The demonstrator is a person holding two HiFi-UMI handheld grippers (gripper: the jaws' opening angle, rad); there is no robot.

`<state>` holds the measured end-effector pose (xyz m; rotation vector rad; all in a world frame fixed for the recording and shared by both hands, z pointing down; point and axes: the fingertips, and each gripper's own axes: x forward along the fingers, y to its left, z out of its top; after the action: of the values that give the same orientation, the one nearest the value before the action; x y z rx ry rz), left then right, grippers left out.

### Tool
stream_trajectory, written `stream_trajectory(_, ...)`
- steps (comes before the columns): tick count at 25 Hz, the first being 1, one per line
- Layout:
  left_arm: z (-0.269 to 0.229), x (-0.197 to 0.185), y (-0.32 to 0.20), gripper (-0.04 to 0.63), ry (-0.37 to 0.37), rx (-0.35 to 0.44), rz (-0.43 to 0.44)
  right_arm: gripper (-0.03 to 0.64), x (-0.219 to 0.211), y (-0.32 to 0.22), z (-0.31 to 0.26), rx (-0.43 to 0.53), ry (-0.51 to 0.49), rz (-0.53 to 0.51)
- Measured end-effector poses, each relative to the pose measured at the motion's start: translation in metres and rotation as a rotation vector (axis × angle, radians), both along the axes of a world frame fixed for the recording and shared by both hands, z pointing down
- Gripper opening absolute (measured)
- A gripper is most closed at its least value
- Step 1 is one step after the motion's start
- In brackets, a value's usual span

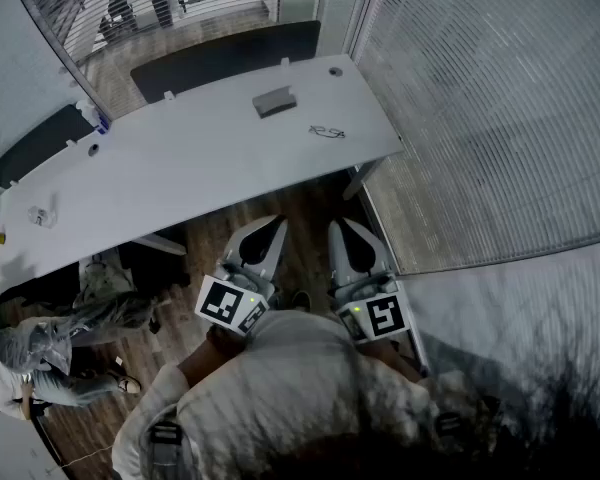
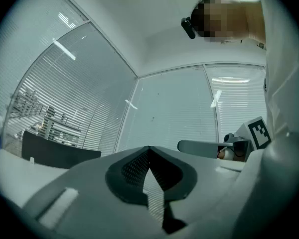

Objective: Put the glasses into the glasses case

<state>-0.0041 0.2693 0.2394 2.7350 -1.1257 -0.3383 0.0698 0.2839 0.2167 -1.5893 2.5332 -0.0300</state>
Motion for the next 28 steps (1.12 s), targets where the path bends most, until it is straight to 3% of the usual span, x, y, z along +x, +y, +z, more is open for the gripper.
stream_trajectory(3,0.0,0.001,0.0,0.002,0.0,0.002,0.004,0.0,0.006,0.0,0.004,0.031,0.026,0.005)
stream_trajectory(10,0.0,0.006,0.001,0.002,-0.001,-0.005,0.015,0.0,0.009,0.002,0.001,0.015,-0.037,0.009)
stream_trajectory(28,0.007,0.03,0.007,0.002,-0.015,-0.026,0.032,0.002,0.039,0.007,0.012,-0.019,-0.077,0.016)
